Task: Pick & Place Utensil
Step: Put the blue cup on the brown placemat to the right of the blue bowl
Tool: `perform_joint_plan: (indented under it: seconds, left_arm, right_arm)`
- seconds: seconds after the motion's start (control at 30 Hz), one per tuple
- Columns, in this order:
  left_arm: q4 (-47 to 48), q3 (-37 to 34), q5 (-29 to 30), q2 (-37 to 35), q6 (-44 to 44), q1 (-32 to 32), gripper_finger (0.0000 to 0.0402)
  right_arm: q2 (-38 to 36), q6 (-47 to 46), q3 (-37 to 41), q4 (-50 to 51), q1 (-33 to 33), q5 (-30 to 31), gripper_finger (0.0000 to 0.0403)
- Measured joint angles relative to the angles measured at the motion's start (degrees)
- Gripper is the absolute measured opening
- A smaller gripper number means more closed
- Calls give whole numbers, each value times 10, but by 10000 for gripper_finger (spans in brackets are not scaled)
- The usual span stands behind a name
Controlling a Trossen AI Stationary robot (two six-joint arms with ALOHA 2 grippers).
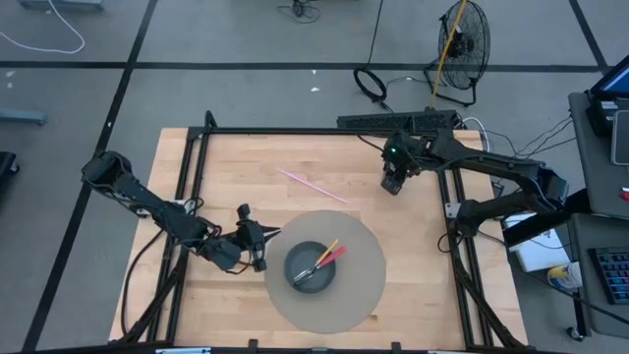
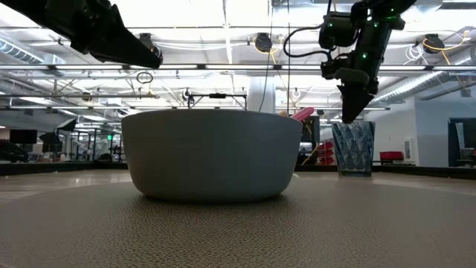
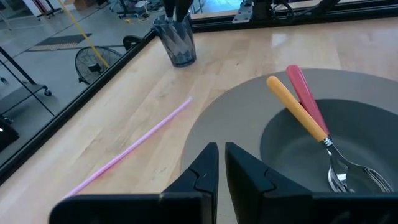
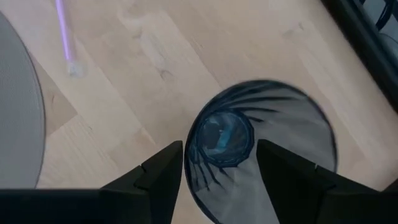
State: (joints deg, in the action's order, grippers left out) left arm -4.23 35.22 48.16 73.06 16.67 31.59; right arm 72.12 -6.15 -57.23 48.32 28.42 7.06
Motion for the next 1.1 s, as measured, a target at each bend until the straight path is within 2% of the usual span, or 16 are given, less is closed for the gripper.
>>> perform_joint_plan:
  seconds: [0.27,0.43,1.0,1.1]
  left_arm:
    - [0,0,1,0,1,0,35]
    - [0,0,10,0,1,0,35]
    - [0,0,11,0,1,0,35]
    - [1,0,11,0,1,0,35]
  right_arm:
    - [0,6,38,0,0,-12,194]
    - [0,15,38,-6,0,-10,174]
    - [0,52,38,-7,0,-9,15]
    - [0,55,39,-6,0,-9,9]
